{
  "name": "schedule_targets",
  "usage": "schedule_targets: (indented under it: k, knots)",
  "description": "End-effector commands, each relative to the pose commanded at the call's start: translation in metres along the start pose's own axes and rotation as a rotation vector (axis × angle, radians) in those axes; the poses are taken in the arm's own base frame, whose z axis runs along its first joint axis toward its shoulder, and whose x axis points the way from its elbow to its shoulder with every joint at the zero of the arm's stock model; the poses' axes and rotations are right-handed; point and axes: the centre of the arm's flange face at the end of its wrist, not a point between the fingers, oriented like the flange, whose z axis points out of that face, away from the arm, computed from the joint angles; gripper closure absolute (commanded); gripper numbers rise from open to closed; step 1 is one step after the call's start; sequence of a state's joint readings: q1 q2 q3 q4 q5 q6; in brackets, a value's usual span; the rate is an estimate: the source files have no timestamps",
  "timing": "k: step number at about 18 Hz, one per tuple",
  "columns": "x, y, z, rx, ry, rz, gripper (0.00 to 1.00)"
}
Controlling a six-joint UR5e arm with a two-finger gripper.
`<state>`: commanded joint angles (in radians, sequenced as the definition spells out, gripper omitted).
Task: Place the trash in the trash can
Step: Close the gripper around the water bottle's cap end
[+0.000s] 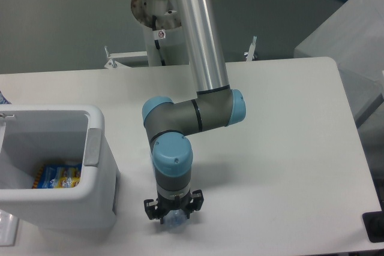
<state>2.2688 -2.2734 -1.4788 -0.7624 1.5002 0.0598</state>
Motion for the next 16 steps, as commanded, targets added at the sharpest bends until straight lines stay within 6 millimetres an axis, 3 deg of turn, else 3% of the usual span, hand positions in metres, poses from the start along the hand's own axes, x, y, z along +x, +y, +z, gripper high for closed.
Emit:
schedule_targets:
  k: [10, 16]
  knots:
    - [0.001, 0.0, -0.005, 0.006, 0.0, 0.003, 0.37]
    - [0.001, -0.003, -0.019, 0.027, -0.012, 0.006, 0.37]
